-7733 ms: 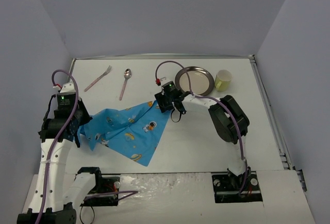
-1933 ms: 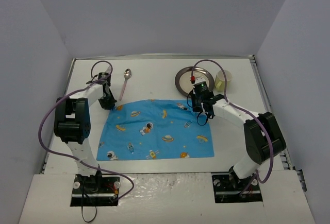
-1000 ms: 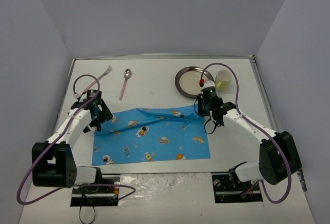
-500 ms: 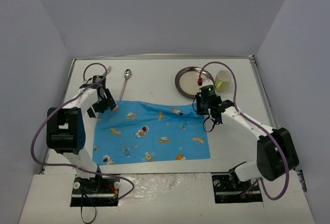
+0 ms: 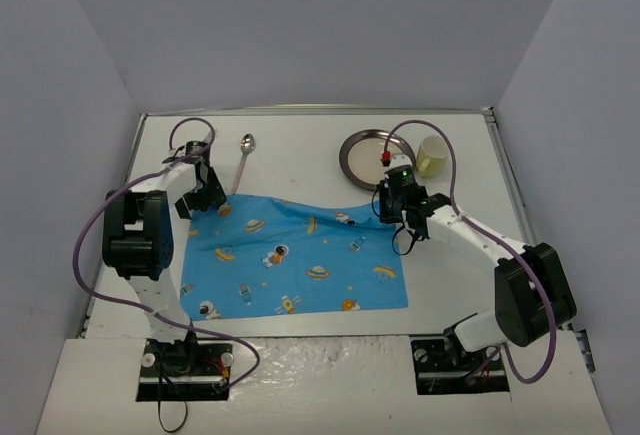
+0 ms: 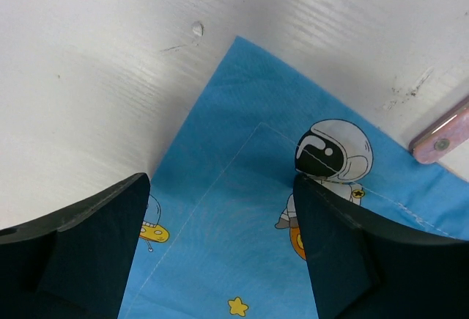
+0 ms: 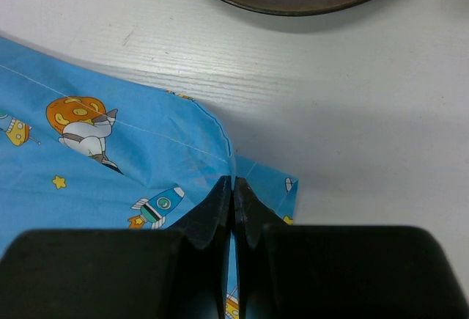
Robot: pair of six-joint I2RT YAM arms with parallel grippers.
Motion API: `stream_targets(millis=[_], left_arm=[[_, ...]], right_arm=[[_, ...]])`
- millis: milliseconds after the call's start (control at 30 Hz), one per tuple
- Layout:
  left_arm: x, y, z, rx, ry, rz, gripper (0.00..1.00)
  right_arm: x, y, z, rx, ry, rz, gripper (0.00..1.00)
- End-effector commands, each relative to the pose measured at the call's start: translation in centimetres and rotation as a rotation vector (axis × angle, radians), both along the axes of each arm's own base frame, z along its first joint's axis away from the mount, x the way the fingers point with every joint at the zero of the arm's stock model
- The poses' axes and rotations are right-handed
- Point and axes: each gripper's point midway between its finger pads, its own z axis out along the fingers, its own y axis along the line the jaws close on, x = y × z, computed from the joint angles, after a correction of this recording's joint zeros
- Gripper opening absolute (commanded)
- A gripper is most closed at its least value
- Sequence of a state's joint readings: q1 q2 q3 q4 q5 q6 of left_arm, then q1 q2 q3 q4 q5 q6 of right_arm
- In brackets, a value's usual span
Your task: Set the dinner table for one person
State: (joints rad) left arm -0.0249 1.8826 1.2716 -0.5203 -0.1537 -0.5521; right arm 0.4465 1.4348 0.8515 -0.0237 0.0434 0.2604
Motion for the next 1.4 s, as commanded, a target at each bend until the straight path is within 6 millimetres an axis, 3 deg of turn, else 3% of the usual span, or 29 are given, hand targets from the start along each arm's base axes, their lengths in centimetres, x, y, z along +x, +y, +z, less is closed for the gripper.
stream_targets(millis=[0, 100, 233, 433, 633, 767, 900, 1100, 1300, 1367], left_arm=[[-0.3, 1.6, -1.2, 0.08, 0.032, 0.026, 0.54], [-1.0, 1.7, -2.1, 0.081, 0.063, 0.039, 0.36], [-0.9, 2.2, -1.9, 0.109, 0.087, 0.024, 0.01], [-2.0, 7.6, 1.6, 0.341, 0.156, -0.005, 0.0], [-2.1, 11.9, 2.8, 0.443, 0.199, 0.019, 0.0], [-1.4, 12.7, 2.5, 0.441, 0.183, 0.032, 0.0], [-0.5, 13.6, 2.8, 0.476, 0.171, 0.043, 0.0], [2.3, 15.3, 3.6, 0.554, 0.157, 0.046, 0.0], [5.6, 15.6, 7.3, 0.559, -0.001, 0.072, 0.0], [6.0, 15.4, 8.6, 0.552, -0.035, 0.065, 0.0]], right_arm=[[2.1, 1.4, 1.2, 0.041, -0.054, 0.012, 0.0], [2.5, 1.8, 0.9, 0.045, -0.05, 0.017, 0.0], [3.3, 2.5, 1.3, 0.053, -0.056, 0.027, 0.0], [4.0, 5.0, 1.3, 0.076, -0.041, 0.087, 0.0], [5.7, 7.6, 1.3, 0.055, -0.056, 0.125, 0.0], [8.0, 8.8, 4.5, -0.004, -0.178, 0.128, 0.0], [10.7, 9.3, 5.6, -0.014, -0.215, 0.115, 0.0], [13.5, 11.0, 2.7, 0.008, -0.158, 0.1, 0.0], [13.6, 10.0, 1.4, -0.022, -0.128, 0.05, 0.05], [13.4, 9.8, 1.4, -0.026, -0.121, 0.047, 0.12]])
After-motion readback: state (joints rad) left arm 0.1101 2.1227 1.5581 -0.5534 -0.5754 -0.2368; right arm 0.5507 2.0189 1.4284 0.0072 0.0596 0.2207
